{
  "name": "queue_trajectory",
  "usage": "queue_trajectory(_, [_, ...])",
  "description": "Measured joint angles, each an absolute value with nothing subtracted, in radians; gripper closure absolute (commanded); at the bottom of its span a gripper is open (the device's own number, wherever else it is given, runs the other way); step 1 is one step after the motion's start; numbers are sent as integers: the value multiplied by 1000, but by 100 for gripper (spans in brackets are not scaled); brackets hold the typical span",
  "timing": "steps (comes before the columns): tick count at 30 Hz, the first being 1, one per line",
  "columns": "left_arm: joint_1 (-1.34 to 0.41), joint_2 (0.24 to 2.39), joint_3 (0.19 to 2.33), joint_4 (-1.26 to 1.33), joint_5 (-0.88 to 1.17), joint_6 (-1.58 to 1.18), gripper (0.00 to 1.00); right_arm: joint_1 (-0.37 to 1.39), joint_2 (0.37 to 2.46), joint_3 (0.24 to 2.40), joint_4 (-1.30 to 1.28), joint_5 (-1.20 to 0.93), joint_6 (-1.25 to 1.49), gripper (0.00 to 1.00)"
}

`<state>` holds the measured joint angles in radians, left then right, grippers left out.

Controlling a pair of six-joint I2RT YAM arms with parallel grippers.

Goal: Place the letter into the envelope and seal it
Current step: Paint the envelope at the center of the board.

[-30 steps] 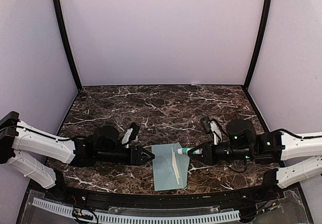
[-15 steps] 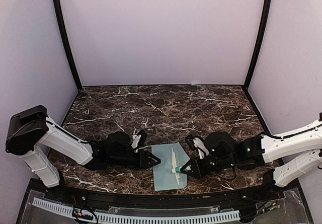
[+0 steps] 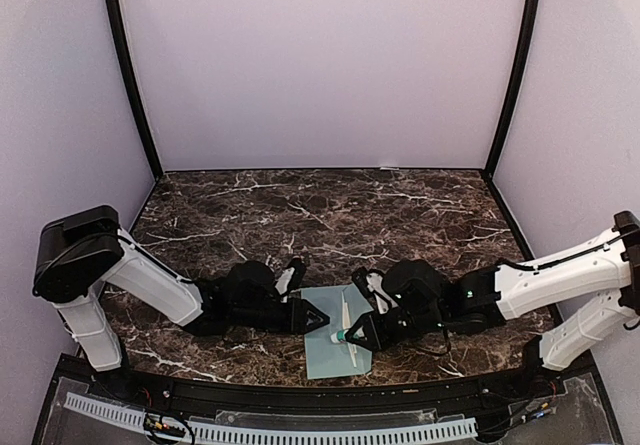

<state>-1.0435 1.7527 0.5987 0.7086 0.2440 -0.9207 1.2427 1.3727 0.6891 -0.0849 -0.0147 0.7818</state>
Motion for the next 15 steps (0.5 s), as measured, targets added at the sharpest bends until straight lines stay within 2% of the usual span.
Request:
queue_trajectory(4, [-1044, 1779, 618, 705, 241, -905, 77, 1243, 1406, 716, -96, 4, 783, 97])
queue_trajectory(15, [-1044, 1802, 620, 657, 222, -860, 80, 1243, 1474, 758, -136, 31, 783, 97])
